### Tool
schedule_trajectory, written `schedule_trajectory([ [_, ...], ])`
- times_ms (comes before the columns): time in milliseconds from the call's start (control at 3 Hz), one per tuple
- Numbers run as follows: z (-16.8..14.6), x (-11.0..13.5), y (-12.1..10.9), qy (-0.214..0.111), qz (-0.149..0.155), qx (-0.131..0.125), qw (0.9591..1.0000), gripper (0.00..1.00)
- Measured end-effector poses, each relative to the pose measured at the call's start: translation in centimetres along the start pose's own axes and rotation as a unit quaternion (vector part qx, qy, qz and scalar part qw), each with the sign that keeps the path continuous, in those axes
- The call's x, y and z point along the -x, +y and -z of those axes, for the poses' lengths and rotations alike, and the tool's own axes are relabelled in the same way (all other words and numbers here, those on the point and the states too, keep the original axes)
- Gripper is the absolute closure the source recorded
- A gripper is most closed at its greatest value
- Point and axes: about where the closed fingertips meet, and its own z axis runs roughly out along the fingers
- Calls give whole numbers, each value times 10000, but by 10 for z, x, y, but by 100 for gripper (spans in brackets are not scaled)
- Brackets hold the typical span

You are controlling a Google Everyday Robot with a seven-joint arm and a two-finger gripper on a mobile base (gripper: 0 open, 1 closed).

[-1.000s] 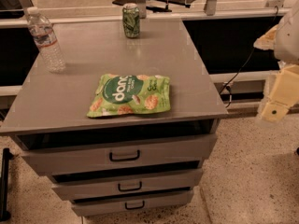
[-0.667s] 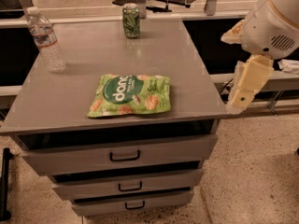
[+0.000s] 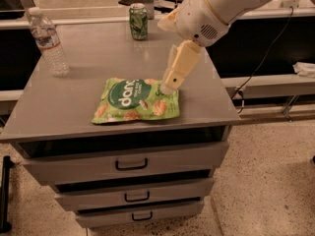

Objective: Pick water bottle

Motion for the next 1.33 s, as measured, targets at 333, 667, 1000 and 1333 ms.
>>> schedule_trajectory([
  [333, 0, 0, 0, 0, 1, 0, 10000, 0],
  [667, -13, 11, -12, -308, 1, -104, 9995, 0],
  [1000, -33, 26, -28, -676, -25, -213, 9975, 0],
  [1333, -72, 61, -69, -1376, 24, -415, 9896, 0],
])
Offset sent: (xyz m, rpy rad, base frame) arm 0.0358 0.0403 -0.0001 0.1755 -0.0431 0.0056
